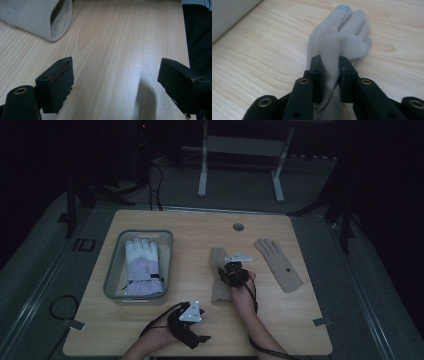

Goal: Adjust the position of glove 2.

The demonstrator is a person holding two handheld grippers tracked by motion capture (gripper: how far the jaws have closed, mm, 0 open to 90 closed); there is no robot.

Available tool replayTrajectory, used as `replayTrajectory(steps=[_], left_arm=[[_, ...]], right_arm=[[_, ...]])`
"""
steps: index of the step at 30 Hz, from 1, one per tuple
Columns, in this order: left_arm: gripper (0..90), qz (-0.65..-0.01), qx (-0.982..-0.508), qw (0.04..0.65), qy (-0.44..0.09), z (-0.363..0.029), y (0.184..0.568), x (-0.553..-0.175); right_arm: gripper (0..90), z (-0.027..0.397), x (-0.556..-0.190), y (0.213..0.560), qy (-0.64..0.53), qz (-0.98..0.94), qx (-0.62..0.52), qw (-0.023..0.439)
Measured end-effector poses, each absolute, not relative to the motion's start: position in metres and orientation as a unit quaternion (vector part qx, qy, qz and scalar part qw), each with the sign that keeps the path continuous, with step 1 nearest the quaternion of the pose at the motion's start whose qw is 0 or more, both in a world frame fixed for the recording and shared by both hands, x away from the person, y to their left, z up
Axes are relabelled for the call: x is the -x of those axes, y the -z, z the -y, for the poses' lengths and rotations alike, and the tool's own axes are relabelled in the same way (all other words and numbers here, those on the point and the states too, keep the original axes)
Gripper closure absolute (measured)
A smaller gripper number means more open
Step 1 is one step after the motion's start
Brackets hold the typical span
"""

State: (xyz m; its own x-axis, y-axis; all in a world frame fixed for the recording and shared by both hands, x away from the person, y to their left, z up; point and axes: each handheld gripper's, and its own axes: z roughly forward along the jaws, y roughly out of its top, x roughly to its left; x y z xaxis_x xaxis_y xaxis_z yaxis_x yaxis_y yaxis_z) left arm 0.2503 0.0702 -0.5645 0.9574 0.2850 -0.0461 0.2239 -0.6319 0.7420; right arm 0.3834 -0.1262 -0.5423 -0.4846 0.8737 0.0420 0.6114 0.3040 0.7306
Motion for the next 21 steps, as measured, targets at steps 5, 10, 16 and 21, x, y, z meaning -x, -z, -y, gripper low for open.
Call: replayTrajectory(steps=[5, 10, 16, 21], left_arm=[[13.8, -0.142, -0.903, 0.404, -0.043, -0.07, 0.565, -0.25], [13.8, -0.145, -0.902, 0.404, -0.039, -0.07, 0.565, -0.25], [13.8, -0.144, -0.903, 0.404, -0.038, -0.07, 0.565, -0.251], [13.9, -0.146, -0.902, 0.405, -0.037, -0.069, 0.566, -0.25]], right_arm=[[54.4, 0.127, -0.382, 0.554, -0.343, -0.799, -0.456, 0.19], [41.5, 0.121, -0.378, 0.557, -0.326, -0.819, -0.426, 0.204], [42.3, 0.134, -0.373, 0.542, -0.345, -0.816, -0.42, 0.198], [44.4, 0.164, -0.375, 0.525, -0.367, -0.807, -0.415, 0.206]])
